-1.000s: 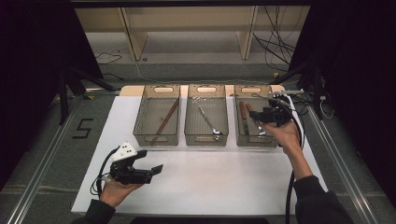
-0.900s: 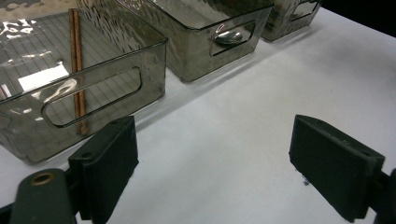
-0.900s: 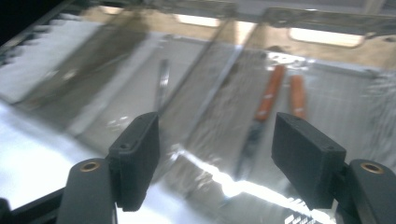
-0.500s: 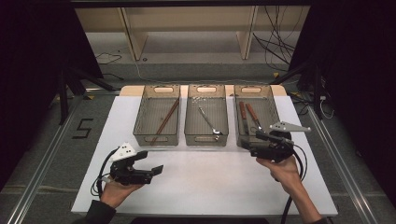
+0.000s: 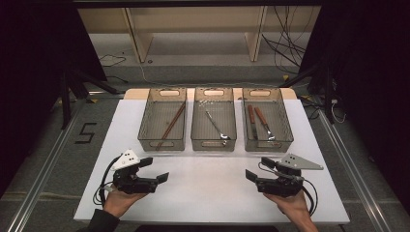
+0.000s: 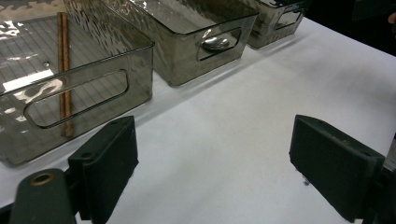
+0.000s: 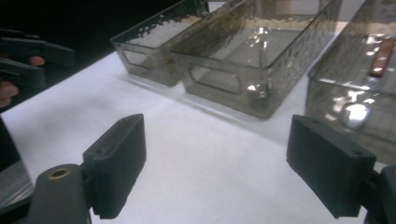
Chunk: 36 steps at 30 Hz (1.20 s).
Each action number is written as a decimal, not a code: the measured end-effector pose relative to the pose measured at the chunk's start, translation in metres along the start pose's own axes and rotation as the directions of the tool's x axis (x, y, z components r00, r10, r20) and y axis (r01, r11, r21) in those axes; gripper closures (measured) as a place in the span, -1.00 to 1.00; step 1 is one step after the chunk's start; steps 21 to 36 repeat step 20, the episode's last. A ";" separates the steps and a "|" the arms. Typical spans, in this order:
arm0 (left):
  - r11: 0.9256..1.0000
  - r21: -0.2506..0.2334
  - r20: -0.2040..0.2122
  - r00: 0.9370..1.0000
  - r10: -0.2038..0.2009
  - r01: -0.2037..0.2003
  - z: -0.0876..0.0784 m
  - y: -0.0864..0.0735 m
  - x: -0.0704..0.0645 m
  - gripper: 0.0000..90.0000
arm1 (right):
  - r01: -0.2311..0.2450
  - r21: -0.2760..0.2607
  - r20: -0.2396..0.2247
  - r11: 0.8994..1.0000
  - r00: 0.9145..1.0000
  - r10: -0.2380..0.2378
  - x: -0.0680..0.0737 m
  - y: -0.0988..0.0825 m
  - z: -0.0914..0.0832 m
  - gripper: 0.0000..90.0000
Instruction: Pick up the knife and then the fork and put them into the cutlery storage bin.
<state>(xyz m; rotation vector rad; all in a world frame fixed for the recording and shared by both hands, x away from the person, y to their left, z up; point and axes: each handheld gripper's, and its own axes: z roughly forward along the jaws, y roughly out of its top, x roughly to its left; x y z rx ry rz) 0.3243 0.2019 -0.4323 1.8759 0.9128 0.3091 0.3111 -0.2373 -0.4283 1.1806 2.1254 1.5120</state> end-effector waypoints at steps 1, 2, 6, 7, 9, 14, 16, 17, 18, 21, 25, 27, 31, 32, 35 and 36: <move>1.000 -0.003 0.004 1.000 0.001 -0.001 0.000 -0.001 -0.001 -0.67 | 0.000 0.000 -0.005 1.000 1.000 0.000 0.002 -0.002 0.000 -0.57; 1.000 0.002 0.005 1.000 0.006 -0.006 0.000 -0.001 -0.002 -0.67 | 0.010 0.002 -0.009 1.000 1.000 -0.010 0.003 -0.004 0.000 -0.59; 1.000 -0.006 0.006 1.000 0.009 -0.009 -0.001 -0.002 -0.004 -0.67 | 0.016 0.003 -0.001 1.000 1.000 -0.016 0.004 -0.006 0.001 -0.59; 1.000 -0.009 0.006 1.000 0.010 -0.010 -0.002 -0.002 -0.004 -0.67 | 0.016 0.003 0.001 1.000 1.000 -0.016 0.004 -0.006 0.002 -0.59; 1.000 -0.014 0.002 1.000 0.008 -0.008 -0.002 -0.003 -0.003 -0.67 | 0.019 -0.002 0.002 1.000 1.000 -0.019 0.003 -0.007 0.002 -0.59; 1.000 -0.010 0.004 1.000 0.000 0.000 -0.001 -0.004 -0.002 -0.67 | 0.021 -0.005 0.004 1.000 1.000 -0.021 0.003 -0.007 0.002 -0.59; 1.000 -0.005 0.006 1.000 0.002 -0.002 0.000 -0.004 -0.003 -0.67 | 0.022 -0.008 0.007 1.000 1.000 -0.022 0.003 -0.007 0.002 -0.59; 1.000 -0.003 0.006 1.000 0.005 -0.005 0.000 -0.004 -0.003 -0.67 | 0.019 -0.012 0.007 1.000 1.000 -0.019 0.003 -0.007 0.002 -0.59; 1.000 -0.002 0.005 1.000 0.006 -0.006 0.000 -0.005 -0.003 -0.67 | 0.017 -0.014 0.006 1.000 1.000 -0.017 0.003 -0.007 0.001 -0.59; 1.000 0.002 0.007 1.000 0.006 -0.006 0.001 -0.005 -0.003 -0.67 | 0.021 -0.022 0.009 1.000 1.000 -0.021 0.003 -0.006 0.001 -0.59; 1.000 0.002 0.007 1.000 0.006 -0.006 0.001 -0.005 -0.003 -0.67 | 0.021 -0.022 0.009 1.000 1.000 -0.021 0.003 -0.006 0.001 -0.59; 1.000 0.002 0.007 1.000 0.006 -0.006 0.001 -0.005 -0.003 -0.67 | 0.021 -0.022 0.009 1.000 1.000 -0.021 0.003 -0.006 0.001 -0.59; 1.000 0.002 0.007 1.000 0.006 -0.006 0.001 -0.005 -0.003 -0.67 | 0.021 -0.022 0.009 1.000 1.000 -0.021 0.003 -0.006 0.001 -0.59; 1.000 0.002 0.007 1.000 0.006 -0.006 0.001 -0.005 -0.003 -0.67 | 0.021 -0.022 0.009 1.000 1.000 -0.021 0.003 -0.006 0.001 -0.59; 1.000 0.002 0.007 1.000 0.006 -0.006 0.001 -0.005 -0.003 -0.67 | 0.021 -0.022 0.009 1.000 1.000 -0.021 0.003 -0.006 0.001 -0.59; 1.000 0.002 0.007 1.000 0.006 -0.006 0.001 -0.005 -0.003 -0.67 | 0.021 -0.022 0.009 1.000 1.000 -0.021 0.003 -0.006 0.001 -0.59</move>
